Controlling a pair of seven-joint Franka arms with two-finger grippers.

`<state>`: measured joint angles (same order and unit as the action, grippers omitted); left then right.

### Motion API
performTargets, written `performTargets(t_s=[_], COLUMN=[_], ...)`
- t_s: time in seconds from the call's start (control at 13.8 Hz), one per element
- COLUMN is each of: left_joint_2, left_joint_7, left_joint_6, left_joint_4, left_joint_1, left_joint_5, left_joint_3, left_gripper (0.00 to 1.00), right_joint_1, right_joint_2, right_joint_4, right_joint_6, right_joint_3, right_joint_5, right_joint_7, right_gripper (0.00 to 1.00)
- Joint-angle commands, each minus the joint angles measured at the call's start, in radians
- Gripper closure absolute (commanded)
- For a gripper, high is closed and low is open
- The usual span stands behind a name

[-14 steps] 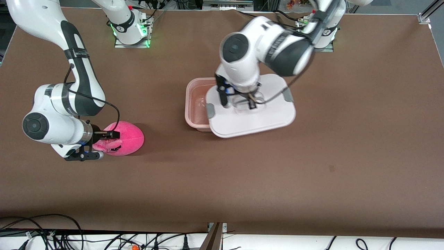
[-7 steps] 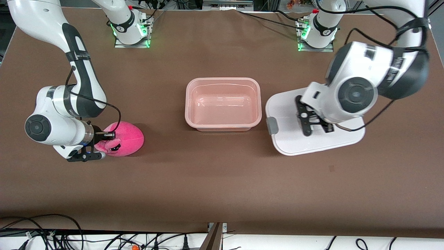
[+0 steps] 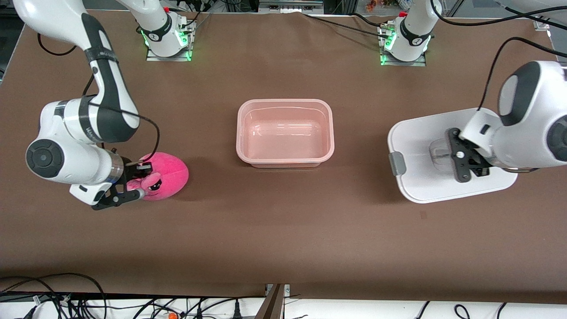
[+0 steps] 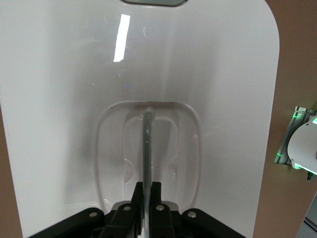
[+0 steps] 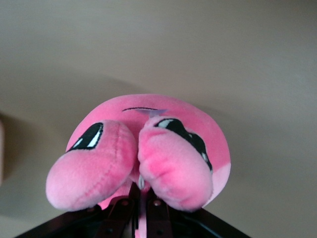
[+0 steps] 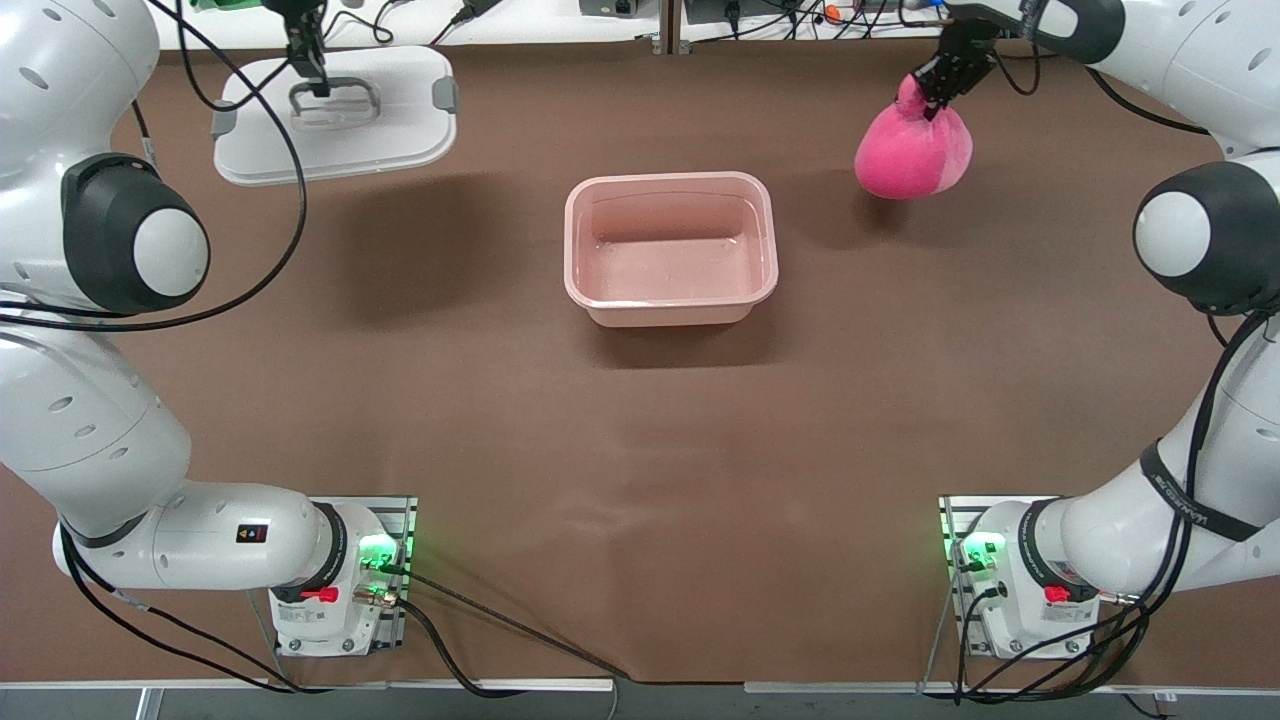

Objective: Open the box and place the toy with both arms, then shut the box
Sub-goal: 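Carry the pink toy into the open box with the right gripper, then release the toy and withdraw the right gripper while the left gripper returns the lid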

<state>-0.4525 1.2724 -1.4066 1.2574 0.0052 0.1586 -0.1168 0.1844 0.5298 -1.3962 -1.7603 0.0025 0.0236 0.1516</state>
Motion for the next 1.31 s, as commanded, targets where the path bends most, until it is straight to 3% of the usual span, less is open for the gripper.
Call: performTargets(t_s=[0.0,0.36,0.58,0.8,1.23], left_joint_2=[0.006,0.005,0.005,0.003,0.002], left_joint_7=[0.031,0.082,0.084,0.091,0.091], left_joint_6=[0.020,0.018,0.018,0.018,0.017], left_joint_4=[-0.009,-0.009,-0.009,-0.009,-0.004], left_joint_1=[0.015,0.044,0.059,0.059,0.056], left_joint_5=[0.038,0.035,0.033,0.033,0.033], left_joint_3=[-0.012,-0.014,-0.014,-0.014,-0.017], left_gripper=[1.00,1.00,1.00,1.00,1.00], right_joint_1=[0.099,0.311,0.470,0.602,0.690], right_joint_2=[-0.016,-0.016,-0.016,-0.004,0.091], right_joint_4=[0.112,0.276,0.284,0.282,0.281], right_joint_6=[0.141,0.288,0.297,0.306,0.210], right_joint_3=[-0.004,-0.006,-0.007,-0.007,-0.009], right_joint_5=[0.003,-0.017,-0.140,-0.168,-0.221], right_joint_7=[0.058,0.247,0.327,0.344,0.359], right_gripper=[1.00,1.00,1.00,1.00,1.00])
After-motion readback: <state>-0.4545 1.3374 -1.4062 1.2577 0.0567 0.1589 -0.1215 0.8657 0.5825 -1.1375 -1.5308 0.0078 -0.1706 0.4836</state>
